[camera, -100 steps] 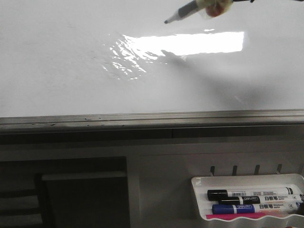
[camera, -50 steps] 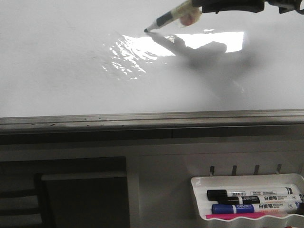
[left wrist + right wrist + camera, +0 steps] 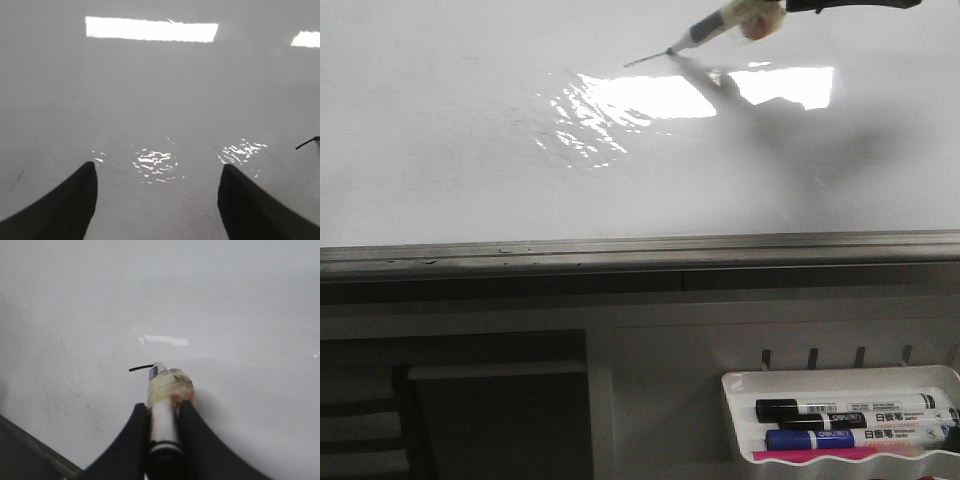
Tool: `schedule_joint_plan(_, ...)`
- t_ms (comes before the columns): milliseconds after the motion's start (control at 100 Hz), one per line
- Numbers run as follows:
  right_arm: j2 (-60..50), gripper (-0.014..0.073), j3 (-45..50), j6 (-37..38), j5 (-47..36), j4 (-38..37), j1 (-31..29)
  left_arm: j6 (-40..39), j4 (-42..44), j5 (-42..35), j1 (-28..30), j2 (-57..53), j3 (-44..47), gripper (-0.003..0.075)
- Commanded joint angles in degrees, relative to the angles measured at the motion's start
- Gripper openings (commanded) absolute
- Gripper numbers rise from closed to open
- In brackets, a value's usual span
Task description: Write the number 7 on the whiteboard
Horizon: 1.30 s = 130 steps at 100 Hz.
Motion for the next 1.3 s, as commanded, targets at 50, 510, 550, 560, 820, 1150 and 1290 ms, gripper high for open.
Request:
schedule_joint_plan(50,-2.4,-0.0050,-0.2,-1.0,-5.5,1.6,-0.3,-0.5,-0.2,-1.7,0.2,-0.3,-1.7,0.0472)
schedule_joint_plan(510,-0.1,-0.0050,5.6,5.3,7.5,0.6,-0.3,-0.5,-0.2,-1.5,0.2,-0.3,-1.7,0.0472)
schedule_joint_plan(550,-0.1,-0.0050,6.2,5.4,8.4,0.2,-0.3,-0.5,-0.2,-1.5,0.2,-0.3,-1.7,0.0472)
schedule_joint_plan(560,-0.1,-0.0050,6.2,5.5,8.6,0.1,-0.3,-0.5,-0.2,-1.5,0.2,-0.3,-1.7,0.0472)
schedule_joint_plan(820,-0.8,-0.0050,6.8,14.2,21.0,-11.5,-0.3,-0.5,-0.1,1.0,0.1,-0.3,-1.8,0.0472)
schedule_joint_plan(1150,-2.9,-0.0050,-1.9,34.6,26.1,-34.0,-0.3,6.1,3.9,20.0,-0.2,0.7,-6.6,0.0472)
schedule_joint_plan(1290,-2.9,-0.0050,-7.7,39.6,30.5,-38.7,-0.3,11.9,2.9,27.3,-4.1,4.0,-8.3,0.0472)
